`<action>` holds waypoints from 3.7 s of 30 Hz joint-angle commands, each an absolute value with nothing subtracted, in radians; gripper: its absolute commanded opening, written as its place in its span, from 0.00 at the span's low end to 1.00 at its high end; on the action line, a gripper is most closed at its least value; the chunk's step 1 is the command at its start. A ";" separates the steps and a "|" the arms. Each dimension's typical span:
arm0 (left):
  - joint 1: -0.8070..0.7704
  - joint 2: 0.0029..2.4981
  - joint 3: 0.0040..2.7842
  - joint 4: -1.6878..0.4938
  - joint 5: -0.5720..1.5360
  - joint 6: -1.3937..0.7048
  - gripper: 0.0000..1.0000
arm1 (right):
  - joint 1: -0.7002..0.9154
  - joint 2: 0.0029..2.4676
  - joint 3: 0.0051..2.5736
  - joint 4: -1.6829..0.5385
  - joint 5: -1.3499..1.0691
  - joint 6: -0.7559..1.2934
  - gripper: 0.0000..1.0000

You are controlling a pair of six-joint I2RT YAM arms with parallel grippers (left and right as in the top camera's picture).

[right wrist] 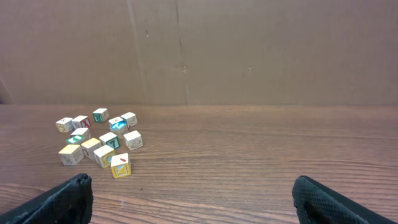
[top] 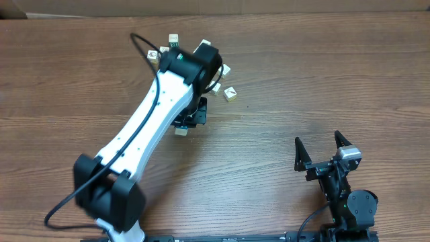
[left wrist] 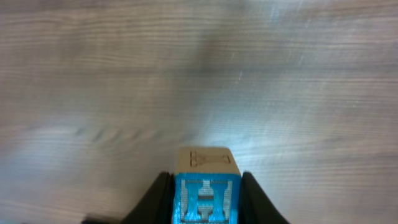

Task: Form a circle
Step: 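Lift the blue H block and carry it toward the front, then lower the blue H block onto the table in front of the cluster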

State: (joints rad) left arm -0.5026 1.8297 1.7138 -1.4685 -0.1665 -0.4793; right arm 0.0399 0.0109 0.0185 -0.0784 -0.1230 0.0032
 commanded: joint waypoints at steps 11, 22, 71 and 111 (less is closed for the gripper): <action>-0.505 1.880 1.467 -0.998 -0.157 -0.351 0.04 | 0.038 0.003 0.008 -0.074 -0.116 0.002 1.00; -0.505 2.039 1.467 -0.930 -0.157 -0.360 0.04 | 0.038 0.003 0.008 -0.074 -0.116 0.002 1.00; -0.496 2.057 1.467 -0.829 -0.123 -0.593 0.05 | 0.038 0.003 0.008 -0.074 -0.116 0.002 1.00; -0.495 2.057 1.467 -0.822 -0.136 -0.458 0.06 | 0.038 0.003 0.008 -0.074 -0.116 0.002 1.00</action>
